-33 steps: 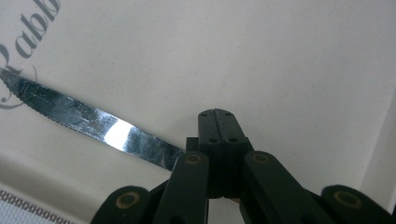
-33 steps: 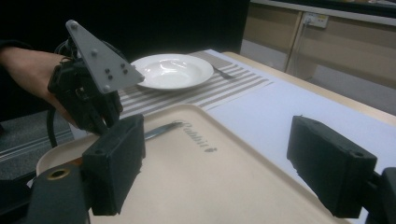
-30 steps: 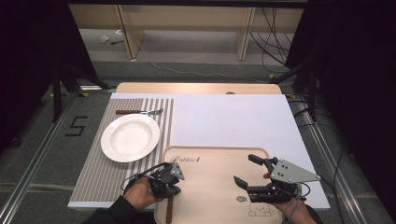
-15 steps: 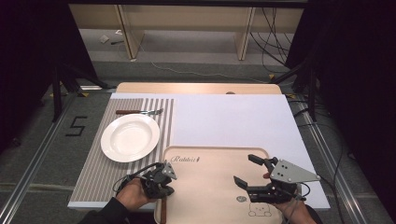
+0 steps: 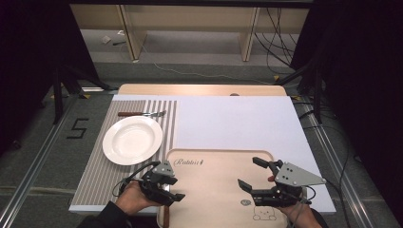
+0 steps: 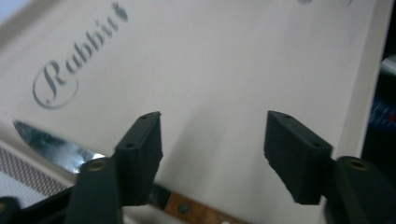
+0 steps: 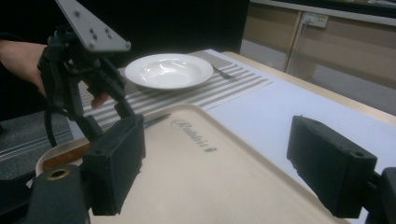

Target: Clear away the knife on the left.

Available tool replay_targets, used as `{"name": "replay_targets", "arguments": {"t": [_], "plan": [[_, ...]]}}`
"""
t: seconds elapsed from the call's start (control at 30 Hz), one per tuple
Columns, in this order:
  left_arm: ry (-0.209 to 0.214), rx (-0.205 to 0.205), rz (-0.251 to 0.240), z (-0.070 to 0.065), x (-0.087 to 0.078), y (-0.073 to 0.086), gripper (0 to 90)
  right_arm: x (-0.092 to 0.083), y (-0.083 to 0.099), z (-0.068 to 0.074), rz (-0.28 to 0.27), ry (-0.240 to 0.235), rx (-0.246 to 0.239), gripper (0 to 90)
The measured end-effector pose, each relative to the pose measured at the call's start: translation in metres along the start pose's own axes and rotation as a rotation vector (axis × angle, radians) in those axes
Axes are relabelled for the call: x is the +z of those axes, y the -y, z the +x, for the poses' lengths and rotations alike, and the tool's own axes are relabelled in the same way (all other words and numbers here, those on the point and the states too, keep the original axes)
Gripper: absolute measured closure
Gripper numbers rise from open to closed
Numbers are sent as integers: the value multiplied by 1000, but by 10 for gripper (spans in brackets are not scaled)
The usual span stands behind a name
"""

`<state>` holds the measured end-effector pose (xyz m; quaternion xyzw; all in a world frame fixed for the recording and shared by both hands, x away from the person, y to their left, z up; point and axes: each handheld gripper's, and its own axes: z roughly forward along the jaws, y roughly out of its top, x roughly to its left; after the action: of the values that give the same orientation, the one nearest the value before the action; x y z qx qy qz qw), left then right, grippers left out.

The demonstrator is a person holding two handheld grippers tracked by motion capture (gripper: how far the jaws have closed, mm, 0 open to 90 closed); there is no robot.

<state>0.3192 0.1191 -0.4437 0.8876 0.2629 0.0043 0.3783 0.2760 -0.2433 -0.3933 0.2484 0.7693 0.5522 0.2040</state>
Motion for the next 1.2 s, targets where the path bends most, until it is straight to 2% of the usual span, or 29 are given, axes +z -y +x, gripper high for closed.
{"name": "replay_targets", "arguments": {"t": [0.1, 0.17, 0.27, 0.4, 0.43, 0.47, 0.53, 0.7, 0.8, 1.2], "plan": [[0, -23, -143, -2, -13, 0, 257, 0, 0, 0, 0, 1, 0, 204], [-24, -26, -231, -3, -22, 2, 220, 0, 0, 0, -2, 1, 1, 204], [-71, -25, -334, -6, -36, 9, 204, 0, 0, 0, -5, 2, 1, 204], [-107, -17, -420, -10, -50, 17, 185, 0, -1, 0, -8, 4, -1, 204], [-107, -17, -420, -10, -50, 17, 185, 0, -1, 0, -8, 4, -1, 204], [-131, -26, -447, -12, -53, 21, 186, 0, -1, 0, -7, 4, -1, 204], [-144, -53, -456, -11, -54, 24, 184, 0, -1, 0, -9, 6, -1, 204], [-161, -62, -472, -12, -54, 25, 172, -1, -1, 0, -13, 5, 3, 204], [-144, -61, -477, -11, -53, 25, 166, -1, -1, 0, -16, 5, 3, 204], [-140, -63, -465, -10, -51, 23, 159, -1, -1, 0, -20, 5, 5, 204]]}}
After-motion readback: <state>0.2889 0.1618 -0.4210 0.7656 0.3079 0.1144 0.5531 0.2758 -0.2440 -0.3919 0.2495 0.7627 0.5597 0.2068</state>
